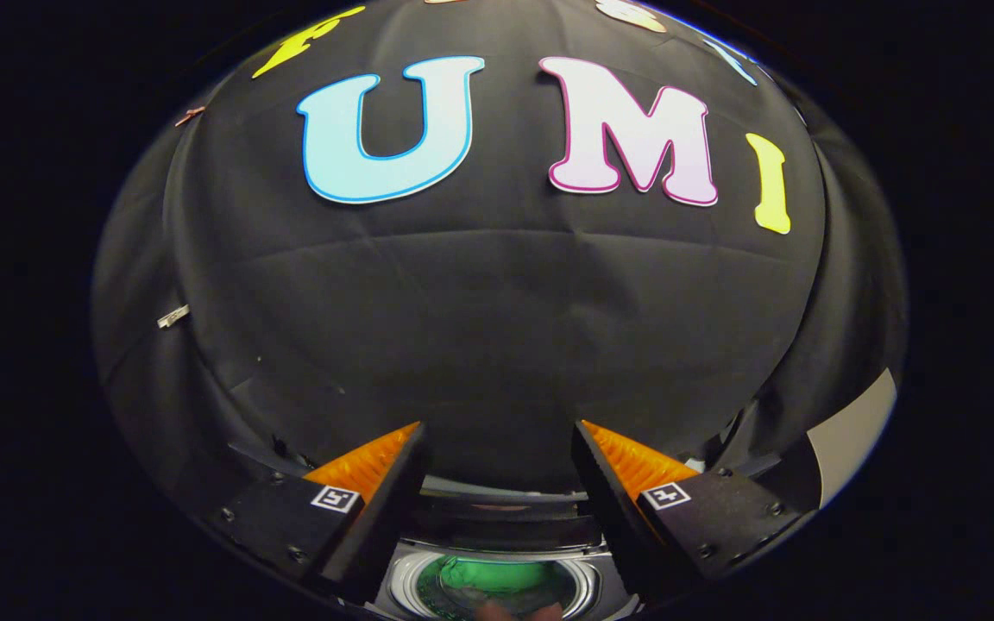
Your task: Put the clothes into the washing machine and then close the washing machine lid.
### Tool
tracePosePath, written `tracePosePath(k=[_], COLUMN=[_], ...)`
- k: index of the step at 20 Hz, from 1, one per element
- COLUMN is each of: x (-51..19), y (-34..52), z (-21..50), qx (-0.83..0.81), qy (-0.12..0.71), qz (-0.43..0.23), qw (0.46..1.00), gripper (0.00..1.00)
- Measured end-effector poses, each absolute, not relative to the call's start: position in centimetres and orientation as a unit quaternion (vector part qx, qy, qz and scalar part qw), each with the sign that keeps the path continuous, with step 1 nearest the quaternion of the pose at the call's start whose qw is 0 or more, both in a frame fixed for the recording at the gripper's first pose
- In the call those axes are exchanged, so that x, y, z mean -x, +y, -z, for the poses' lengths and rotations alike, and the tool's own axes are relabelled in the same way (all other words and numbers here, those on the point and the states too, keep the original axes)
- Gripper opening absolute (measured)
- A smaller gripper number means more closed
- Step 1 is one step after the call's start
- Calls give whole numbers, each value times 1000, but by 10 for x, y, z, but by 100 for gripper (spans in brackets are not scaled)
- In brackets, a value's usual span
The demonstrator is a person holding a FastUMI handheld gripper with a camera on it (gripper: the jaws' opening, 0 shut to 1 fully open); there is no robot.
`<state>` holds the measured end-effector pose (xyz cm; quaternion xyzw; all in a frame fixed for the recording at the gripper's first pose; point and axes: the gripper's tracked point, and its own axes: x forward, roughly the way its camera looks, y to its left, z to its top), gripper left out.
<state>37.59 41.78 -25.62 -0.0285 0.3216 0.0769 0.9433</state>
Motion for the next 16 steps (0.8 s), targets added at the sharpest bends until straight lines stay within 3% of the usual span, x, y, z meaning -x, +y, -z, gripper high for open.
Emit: tracePosePath(k=[16], x=[-291], y=[407], z=[249], qx=[22], qy=[269], qz=[-97], qw=[958], gripper=[100])
